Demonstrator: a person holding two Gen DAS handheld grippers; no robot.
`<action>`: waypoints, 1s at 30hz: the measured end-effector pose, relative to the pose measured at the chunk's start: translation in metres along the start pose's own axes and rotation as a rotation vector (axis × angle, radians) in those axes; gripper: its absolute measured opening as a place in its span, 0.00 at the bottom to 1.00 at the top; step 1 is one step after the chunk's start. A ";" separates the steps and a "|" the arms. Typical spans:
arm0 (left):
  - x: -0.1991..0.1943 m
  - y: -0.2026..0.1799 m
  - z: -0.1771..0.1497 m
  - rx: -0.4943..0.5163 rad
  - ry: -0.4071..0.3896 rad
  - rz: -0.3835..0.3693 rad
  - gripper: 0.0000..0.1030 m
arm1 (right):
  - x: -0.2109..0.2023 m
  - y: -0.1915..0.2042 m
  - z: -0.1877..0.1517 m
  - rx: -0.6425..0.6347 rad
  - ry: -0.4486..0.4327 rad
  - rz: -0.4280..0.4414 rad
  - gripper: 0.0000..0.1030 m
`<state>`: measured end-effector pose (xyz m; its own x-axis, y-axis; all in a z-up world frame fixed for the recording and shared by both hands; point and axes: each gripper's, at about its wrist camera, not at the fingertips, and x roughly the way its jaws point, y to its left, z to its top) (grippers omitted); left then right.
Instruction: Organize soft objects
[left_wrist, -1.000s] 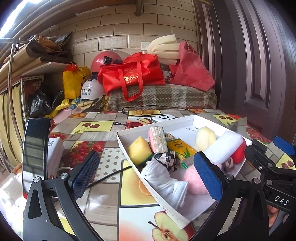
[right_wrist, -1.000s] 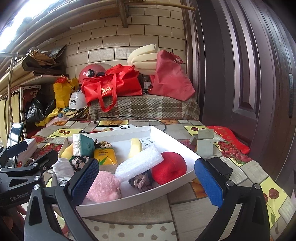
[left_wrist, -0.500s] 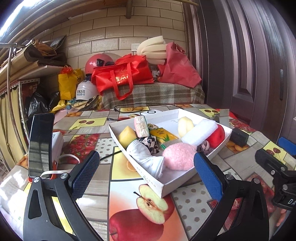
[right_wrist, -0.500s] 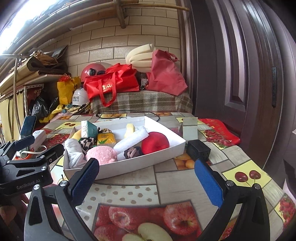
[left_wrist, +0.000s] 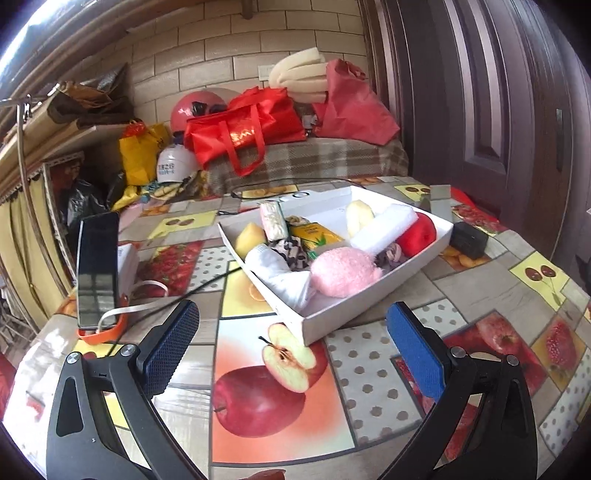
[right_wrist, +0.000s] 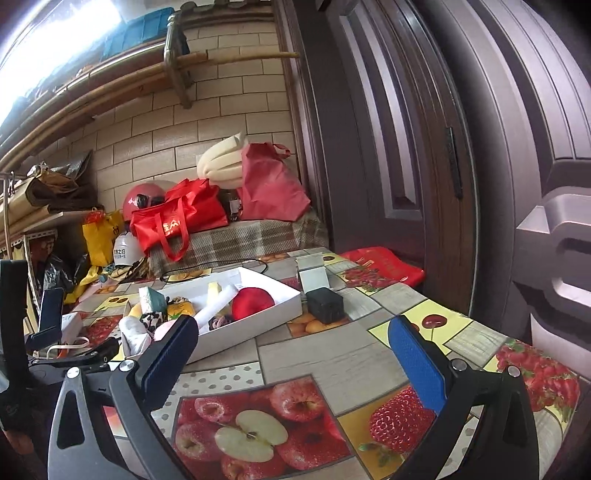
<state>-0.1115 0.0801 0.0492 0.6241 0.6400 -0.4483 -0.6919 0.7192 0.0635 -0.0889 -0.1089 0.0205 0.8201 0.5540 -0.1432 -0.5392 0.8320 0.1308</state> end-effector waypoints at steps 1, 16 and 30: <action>0.002 0.000 0.000 0.000 0.013 -0.001 1.00 | 0.000 0.001 0.000 -0.002 0.003 -0.018 1.00; -0.006 -0.002 -0.001 0.029 -0.004 0.048 1.00 | -0.007 -0.006 -0.003 0.032 -0.029 -0.031 1.00; -0.006 0.001 0.000 0.009 0.002 0.030 1.00 | -0.005 -0.007 -0.003 0.042 -0.015 -0.036 1.00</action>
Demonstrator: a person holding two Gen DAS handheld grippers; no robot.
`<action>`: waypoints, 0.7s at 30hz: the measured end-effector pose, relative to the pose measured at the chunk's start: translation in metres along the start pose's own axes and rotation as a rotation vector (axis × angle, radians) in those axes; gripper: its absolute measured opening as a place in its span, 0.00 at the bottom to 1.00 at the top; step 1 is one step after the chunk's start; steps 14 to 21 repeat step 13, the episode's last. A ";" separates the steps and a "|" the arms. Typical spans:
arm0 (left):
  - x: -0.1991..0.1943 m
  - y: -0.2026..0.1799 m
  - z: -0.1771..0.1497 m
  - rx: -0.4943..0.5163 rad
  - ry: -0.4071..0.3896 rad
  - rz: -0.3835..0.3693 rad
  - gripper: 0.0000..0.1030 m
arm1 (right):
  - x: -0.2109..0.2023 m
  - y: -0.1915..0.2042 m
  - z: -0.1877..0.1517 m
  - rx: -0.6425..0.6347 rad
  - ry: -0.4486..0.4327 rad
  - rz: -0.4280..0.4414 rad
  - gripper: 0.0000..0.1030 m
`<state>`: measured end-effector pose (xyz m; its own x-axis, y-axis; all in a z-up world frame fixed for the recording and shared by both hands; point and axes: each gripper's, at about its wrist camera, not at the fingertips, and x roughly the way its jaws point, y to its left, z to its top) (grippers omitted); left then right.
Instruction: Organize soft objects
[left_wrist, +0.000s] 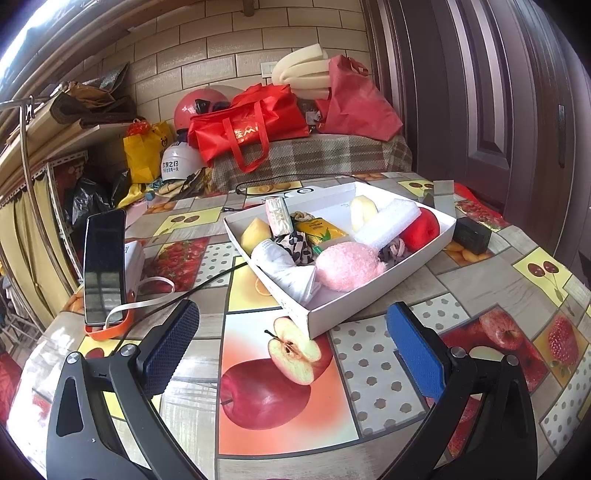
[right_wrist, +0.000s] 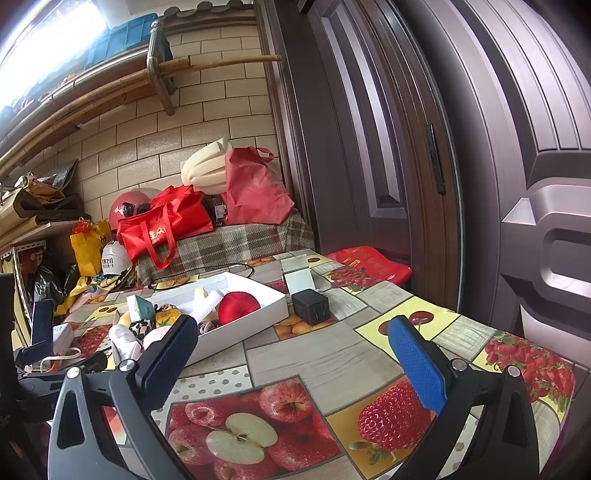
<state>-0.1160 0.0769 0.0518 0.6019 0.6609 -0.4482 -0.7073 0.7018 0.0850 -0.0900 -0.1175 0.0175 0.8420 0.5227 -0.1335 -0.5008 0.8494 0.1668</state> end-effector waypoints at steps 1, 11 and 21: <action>0.000 0.000 0.000 0.001 0.000 0.001 1.00 | 0.000 0.000 0.000 -0.002 -0.001 -0.001 1.00; 0.002 -0.003 -0.002 0.007 -0.001 -0.019 1.00 | 0.000 0.000 0.000 0.001 0.001 0.000 1.00; 0.001 -0.004 -0.003 0.011 -0.001 -0.030 1.00 | 0.000 0.000 0.000 0.001 0.001 0.000 1.00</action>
